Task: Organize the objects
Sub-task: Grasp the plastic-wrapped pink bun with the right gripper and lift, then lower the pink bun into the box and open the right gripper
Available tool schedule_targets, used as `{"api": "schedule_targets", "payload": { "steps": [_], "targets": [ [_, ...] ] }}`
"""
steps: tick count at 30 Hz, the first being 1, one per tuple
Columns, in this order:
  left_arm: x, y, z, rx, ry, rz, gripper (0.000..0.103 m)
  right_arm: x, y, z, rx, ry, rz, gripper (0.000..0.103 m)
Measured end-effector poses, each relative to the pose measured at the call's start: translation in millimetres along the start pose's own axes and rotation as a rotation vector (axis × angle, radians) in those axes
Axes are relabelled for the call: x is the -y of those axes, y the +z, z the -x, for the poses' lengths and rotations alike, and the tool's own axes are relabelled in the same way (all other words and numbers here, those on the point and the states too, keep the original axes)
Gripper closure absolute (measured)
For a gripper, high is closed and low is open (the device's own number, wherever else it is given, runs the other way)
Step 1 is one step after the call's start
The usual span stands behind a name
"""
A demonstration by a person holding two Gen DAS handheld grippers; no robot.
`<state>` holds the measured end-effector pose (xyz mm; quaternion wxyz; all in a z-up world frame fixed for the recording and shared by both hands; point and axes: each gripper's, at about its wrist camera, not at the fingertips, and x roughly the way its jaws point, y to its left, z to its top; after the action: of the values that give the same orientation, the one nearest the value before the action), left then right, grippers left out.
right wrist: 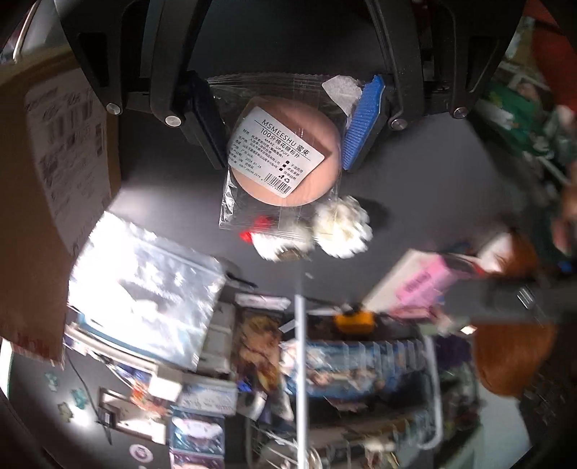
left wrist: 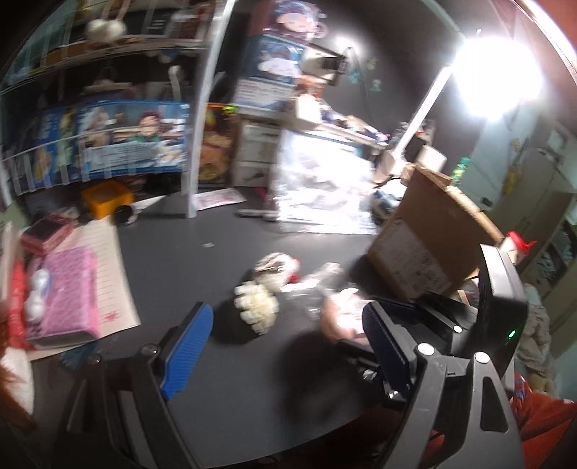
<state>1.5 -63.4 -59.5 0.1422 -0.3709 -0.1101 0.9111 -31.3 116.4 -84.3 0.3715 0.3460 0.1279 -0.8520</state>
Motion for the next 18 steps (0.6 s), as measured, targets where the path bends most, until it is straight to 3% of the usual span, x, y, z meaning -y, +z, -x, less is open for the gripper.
{"api": "schedule_targets", "payload": {
  "steps": [3, 8, 11, 18],
  "targets": [
    [13.4, 10.4, 2.3, 0.004, -0.064, -0.013, 0.02, -1.9, 21.2, 25.1, 0.043, 0.095, 0.032, 0.042],
    [38.7, 32.3, 14.8, 0.048, -0.155, -0.034, 0.022, -0.4, 51.8, 66.8, 0.121, 0.167, 0.099, 0.042],
    [55.4, 48.5, 14.3, 0.047, -0.243, -0.04, 0.034, 8.7, 63.0, 81.8, 0.144, 0.192, 0.113, 0.042],
    [99.6, 94.3, -13.6, -0.001, -0.324, -0.085, 0.06, 52.5, 72.1, 114.5, 0.188, 0.137, 0.105, 0.042]
  ]
}}
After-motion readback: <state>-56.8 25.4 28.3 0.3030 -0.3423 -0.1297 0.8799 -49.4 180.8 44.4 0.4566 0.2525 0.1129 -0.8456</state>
